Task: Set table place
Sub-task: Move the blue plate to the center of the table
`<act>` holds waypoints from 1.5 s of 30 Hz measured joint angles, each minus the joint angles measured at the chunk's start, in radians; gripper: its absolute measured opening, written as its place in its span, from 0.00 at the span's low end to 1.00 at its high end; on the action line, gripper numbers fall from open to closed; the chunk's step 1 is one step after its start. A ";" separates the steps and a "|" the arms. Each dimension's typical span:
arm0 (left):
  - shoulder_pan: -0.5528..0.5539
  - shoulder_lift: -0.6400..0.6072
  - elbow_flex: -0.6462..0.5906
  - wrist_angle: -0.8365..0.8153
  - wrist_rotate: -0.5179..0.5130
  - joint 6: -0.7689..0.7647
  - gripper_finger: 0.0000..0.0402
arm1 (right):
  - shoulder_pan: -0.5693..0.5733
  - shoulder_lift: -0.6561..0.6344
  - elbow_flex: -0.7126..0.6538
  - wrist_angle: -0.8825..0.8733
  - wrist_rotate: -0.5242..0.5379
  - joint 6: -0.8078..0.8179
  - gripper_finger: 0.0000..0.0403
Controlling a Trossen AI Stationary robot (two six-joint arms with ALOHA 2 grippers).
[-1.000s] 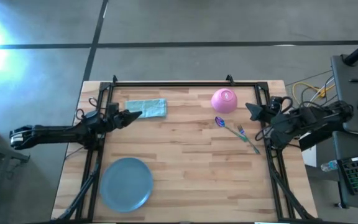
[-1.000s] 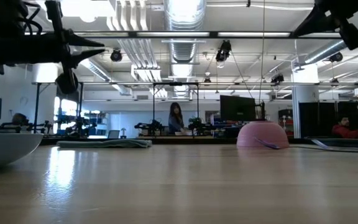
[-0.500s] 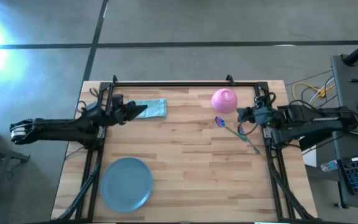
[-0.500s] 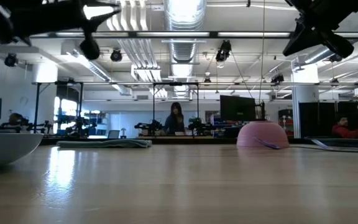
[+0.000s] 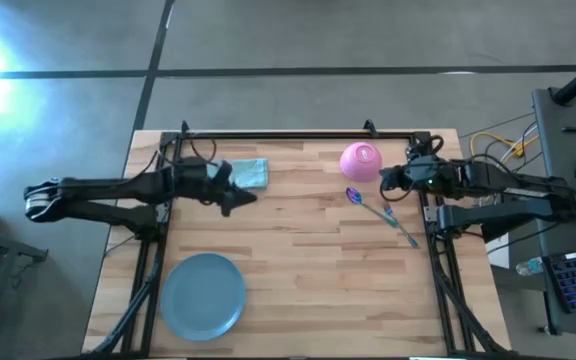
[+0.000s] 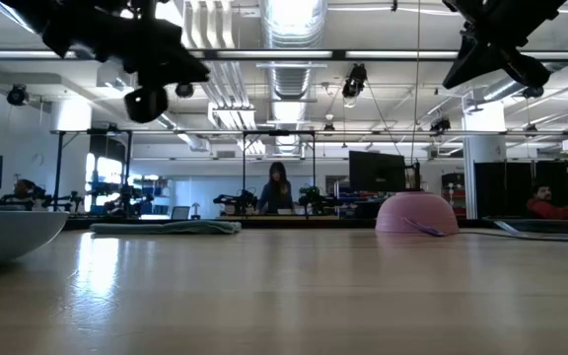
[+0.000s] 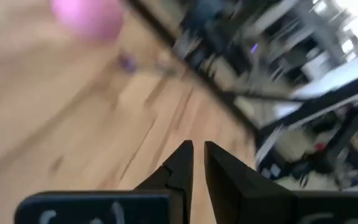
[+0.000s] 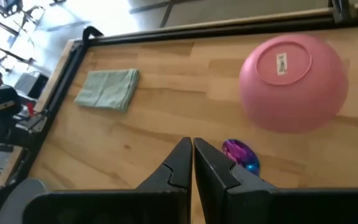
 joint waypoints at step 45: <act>-0.653 0.382 -0.042 -0.558 -0.139 -0.237 0.00 | -0.016 0.506 0.121 0.374 -0.253 -0.160 0.02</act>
